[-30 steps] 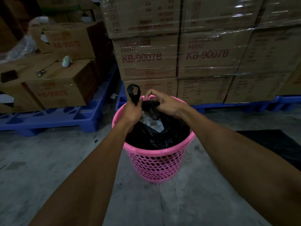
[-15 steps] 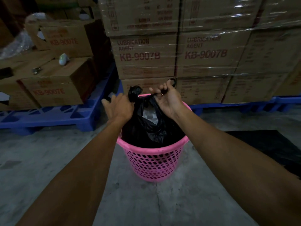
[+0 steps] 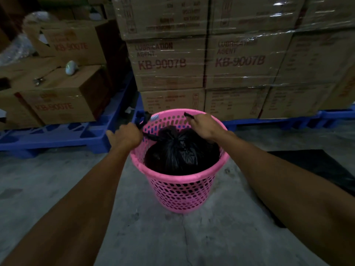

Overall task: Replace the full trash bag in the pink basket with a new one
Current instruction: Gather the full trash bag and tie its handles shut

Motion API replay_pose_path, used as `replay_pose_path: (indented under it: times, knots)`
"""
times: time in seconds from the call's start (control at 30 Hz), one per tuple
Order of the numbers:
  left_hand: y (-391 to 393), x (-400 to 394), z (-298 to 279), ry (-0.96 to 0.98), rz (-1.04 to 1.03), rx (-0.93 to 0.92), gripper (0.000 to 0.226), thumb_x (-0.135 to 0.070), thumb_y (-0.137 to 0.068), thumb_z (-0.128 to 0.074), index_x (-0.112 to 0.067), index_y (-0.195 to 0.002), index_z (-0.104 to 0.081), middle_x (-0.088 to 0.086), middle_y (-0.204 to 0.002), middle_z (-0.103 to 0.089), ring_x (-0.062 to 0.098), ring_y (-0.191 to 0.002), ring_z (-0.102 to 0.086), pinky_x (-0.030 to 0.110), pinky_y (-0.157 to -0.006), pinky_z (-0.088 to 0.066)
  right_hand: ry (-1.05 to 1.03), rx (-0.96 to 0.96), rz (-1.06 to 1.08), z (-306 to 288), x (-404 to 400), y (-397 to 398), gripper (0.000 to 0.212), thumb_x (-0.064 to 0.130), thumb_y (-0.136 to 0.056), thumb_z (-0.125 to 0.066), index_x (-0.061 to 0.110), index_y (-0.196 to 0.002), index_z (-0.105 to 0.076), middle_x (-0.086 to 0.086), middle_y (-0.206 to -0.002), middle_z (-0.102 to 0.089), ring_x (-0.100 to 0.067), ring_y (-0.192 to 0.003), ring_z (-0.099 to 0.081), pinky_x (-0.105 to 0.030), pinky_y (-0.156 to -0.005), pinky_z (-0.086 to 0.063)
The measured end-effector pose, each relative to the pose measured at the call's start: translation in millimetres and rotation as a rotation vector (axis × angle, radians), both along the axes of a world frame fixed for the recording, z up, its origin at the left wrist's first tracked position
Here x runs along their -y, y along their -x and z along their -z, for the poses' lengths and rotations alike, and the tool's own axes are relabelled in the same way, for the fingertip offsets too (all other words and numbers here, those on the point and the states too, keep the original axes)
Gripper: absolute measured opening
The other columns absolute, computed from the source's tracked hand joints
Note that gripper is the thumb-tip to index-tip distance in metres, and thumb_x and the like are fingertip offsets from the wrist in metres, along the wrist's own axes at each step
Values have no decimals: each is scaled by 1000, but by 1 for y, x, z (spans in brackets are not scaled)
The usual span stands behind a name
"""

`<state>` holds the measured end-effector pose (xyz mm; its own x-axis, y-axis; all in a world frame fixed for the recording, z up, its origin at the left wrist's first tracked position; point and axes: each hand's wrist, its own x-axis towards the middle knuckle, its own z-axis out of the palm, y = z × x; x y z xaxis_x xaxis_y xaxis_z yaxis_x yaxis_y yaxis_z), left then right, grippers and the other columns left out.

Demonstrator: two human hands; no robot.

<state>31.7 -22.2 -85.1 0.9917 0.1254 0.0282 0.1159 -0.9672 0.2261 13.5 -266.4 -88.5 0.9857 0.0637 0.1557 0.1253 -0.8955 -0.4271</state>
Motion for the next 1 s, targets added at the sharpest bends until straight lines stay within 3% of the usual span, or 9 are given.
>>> replay_pose_path:
  times: [0.1,0.23,0.37,0.43,0.53,0.63,0.8,0.9,1.0]
  knots:
    - [4,27,-40,534,76,118,49,-45,-84,-59,-4,-110,-67,19,-109,-68,32,-104,-63,33,-78,-44,-340,-121,-80,-16,-16,-1,15,34,-100,-42,27,-105,-54,-5,-87,-61,-21,-72,-57,-30,-65,-44]
    - [23,73,-73,651,341,165,27,-22,-84,-67,-9,-107,-73,12,-104,-73,21,-102,-65,26,-77,-44,-657,-367,-282,-23,-39,4,9,6,-89,-56,13,-89,-61,-7,-72,-56,-14,-55,-47,-27,-50,-38]
    - [25,65,-82,948,450,128,5,-9,-87,-65,-13,-85,-66,3,-71,-66,-2,-56,-57,22,-57,-41,-769,-232,-100,-36,-44,3,28,23,-96,-52,17,-70,-59,0,-59,-46,-10,-46,-40,-20,-41,-35]
    - [25,48,-72,1058,475,-6,18,-2,-85,-66,-19,-89,-60,-11,-64,-64,-7,-48,-54,15,-50,-40,-895,-206,-5,-48,-43,-1,30,29,-97,-50,20,-69,-53,2,-57,-36,-11,-43,-35,-19,-42,-35]
    - [34,46,-18,797,557,-288,60,-31,-77,-79,-20,-130,-53,-4,-109,-72,4,-101,-67,23,-91,-53,-957,-269,-12,-61,-55,-1,29,32,-97,-51,21,-70,-52,5,-52,-37,-6,-35,-36,-25,-54,-47]
    - [31,77,31,495,413,-181,101,-65,-75,-64,-20,-152,-17,13,-156,-25,33,-145,-23,49,-119,-23,-992,-316,-33,-65,-82,-1,29,24,-95,-50,18,-67,-49,4,-49,-35,-10,-43,-37,-34,-62,-56]
    - [16,95,48,451,213,187,39,-29,-99,-38,-10,-132,-47,19,-133,-52,40,-124,-48,56,-98,-42,-635,-99,44,-69,-81,-6,34,30,-93,-48,12,-65,-56,-11,-58,-62,-24,-55,-63,-28,-58,-51]
    - [2,87,54,387,285,118,33,-23,-97,-37,-16,-126,-51,17,-117,-64,39,-110,-60,54,-91,-47,-488,-67,65,-64,-62,-4,56,57,-88,-46,7,-78,-70,-12,-74,-73,-27,-75,-69,-40,-78,-52]
    - [-8,84,57,454,294,-20,43,-26,-91,-35,-20,-129,-52,20,-114,-68,40,-107,-64,52,-92,-49,-703,-154,73,-55,-40,13,66,68,-83,-45,10,-103,-70,-1,-92,-70,-14,-88,-65,-34,-89,-50]
